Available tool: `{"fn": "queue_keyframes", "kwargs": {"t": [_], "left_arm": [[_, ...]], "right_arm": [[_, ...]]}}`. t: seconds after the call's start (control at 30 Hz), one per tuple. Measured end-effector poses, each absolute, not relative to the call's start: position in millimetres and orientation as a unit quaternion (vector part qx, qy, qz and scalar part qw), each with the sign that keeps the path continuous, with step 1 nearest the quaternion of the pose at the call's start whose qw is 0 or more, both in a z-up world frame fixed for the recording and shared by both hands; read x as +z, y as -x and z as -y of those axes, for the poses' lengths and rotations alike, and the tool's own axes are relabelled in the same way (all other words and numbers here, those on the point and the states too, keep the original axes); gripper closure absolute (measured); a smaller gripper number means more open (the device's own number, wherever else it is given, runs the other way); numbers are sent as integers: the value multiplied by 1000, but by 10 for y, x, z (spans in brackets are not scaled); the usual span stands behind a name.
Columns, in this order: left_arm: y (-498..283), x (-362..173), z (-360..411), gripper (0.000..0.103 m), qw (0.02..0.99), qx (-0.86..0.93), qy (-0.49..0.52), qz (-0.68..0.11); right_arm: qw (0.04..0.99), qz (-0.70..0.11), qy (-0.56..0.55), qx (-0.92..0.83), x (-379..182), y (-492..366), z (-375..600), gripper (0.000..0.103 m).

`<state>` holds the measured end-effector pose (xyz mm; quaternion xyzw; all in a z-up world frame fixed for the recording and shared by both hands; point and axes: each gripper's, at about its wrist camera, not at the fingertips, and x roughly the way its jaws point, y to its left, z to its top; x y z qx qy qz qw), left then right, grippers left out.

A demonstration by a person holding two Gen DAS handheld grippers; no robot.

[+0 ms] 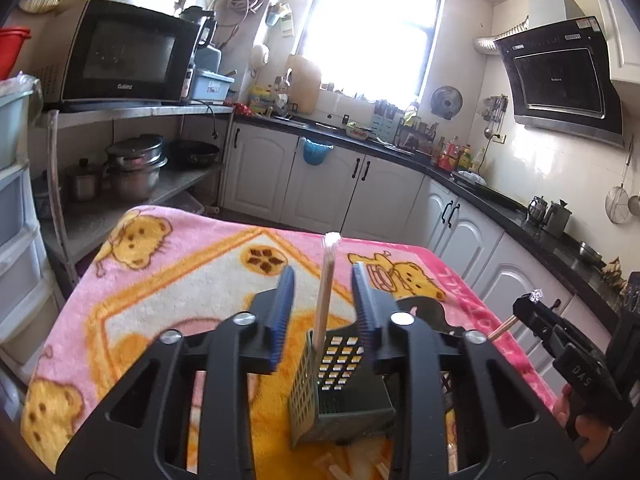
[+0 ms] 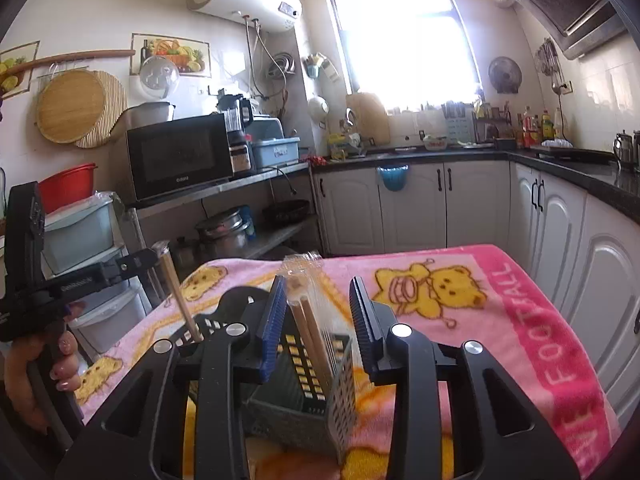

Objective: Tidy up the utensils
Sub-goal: 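Lower the chopsticks into the caddy and open both tools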

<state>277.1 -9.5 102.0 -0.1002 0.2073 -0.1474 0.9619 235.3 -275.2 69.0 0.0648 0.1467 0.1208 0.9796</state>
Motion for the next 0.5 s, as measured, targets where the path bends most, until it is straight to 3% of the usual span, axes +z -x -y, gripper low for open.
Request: {"fn": "queue_keyframes", "kwargs": {"t": [0.5], "left_arm": [[-2470, 889, 1, 25, 958, -138, 102, -230]], "right_arm": [[977, -176, -43, 113, 564, -2190, 2693, 49]]}}
